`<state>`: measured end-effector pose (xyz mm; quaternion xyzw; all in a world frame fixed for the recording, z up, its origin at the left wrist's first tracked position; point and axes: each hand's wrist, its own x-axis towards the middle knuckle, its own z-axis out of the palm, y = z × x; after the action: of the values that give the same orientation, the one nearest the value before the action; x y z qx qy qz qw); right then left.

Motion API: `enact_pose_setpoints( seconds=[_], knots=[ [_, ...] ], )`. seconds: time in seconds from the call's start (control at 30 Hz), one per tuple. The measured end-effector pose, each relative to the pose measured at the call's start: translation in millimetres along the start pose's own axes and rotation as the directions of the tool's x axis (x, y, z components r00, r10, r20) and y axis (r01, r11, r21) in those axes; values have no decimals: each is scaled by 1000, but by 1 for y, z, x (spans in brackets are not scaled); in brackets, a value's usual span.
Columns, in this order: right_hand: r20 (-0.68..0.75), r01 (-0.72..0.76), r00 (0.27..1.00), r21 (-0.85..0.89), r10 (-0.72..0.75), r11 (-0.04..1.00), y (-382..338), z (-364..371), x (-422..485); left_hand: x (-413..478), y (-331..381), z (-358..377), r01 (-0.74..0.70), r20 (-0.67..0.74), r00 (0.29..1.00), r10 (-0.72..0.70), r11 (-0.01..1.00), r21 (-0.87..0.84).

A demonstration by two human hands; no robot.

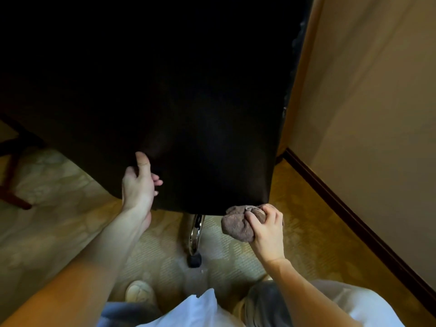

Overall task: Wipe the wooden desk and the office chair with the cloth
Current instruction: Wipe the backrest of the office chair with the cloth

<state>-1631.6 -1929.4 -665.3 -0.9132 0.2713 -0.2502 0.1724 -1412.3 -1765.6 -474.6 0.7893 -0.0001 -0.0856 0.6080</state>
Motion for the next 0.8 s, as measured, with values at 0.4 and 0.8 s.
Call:
enact_pose_setpoints(
  seconds=[0.4,0.8],
  knots=[
    [241,-741,528,599,814,303,2,-75,34,-14,8,-4,-27,44,999,24,998,52],
    [244,-362,335,925,910,-115,-112,-160,120,28,50,-108,-152,-64,988,143,974,-170]
  ],
)
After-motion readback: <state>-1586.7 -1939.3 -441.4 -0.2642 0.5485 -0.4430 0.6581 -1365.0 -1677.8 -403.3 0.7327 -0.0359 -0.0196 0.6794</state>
